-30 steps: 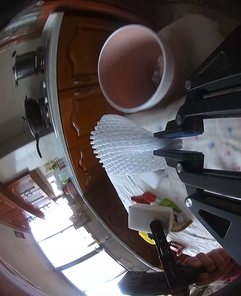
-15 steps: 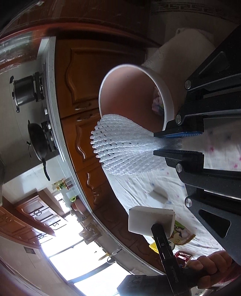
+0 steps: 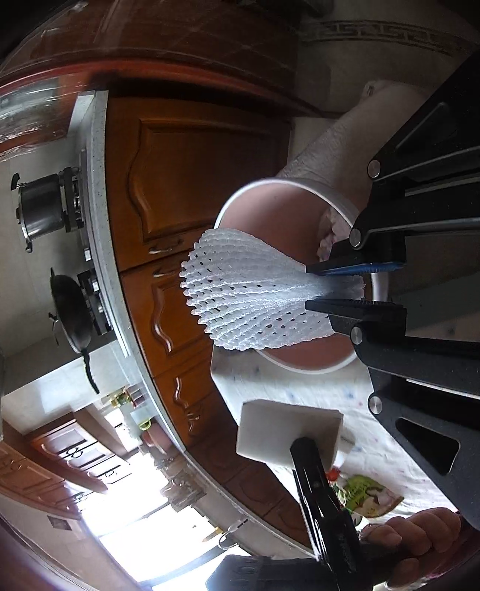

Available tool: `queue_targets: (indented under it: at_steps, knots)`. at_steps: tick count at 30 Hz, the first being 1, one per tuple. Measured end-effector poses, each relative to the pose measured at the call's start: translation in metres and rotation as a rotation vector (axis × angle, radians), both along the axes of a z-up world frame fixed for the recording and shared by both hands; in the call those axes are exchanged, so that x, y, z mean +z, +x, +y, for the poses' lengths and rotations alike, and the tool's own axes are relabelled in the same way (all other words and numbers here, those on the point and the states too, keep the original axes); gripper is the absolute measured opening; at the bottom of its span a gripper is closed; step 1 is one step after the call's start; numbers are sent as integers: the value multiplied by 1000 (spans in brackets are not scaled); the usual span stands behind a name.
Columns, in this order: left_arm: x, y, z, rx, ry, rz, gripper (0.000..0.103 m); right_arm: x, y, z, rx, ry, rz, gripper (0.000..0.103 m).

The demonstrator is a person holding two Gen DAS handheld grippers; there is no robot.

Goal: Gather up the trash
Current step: 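Carry the foam block and foam net over the bin with both tools, then open both tools to drop the foam block and net into the bin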

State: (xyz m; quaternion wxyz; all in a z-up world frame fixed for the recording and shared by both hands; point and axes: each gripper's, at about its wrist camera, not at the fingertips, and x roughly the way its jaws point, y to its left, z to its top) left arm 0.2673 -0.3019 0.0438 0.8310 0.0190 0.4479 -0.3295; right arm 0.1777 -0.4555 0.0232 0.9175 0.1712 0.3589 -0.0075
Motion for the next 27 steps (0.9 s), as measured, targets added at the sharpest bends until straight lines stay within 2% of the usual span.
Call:
queue_targets:
  at_steps: [9,14,15,16,18,20,27]
  knots:
    - [-22,26,-33,-29,49,81,33,-7,19,-14,8,-14,60,13]
    - [-32,34,-41,-28,78,112,39,-14,26,-21,4,-7,89,18]
    - [-33,35,-42,-25,83,121,40,-14,27,-23,4,0,90,23]
    - [-34,36,-42,-23,83,126,40,-15,27,-25,-1,9,89,34]
    - [-37,36,-40,-21,84,133,42,-15,27,-27,-6,19,80,48]
    - [-37,36,-40,-18,82,134,48,-14,25,-29,-12,23,71,48]
    - [-28,32,-29,3,65,108,48,-10,14,-30,-27,39,48,48]
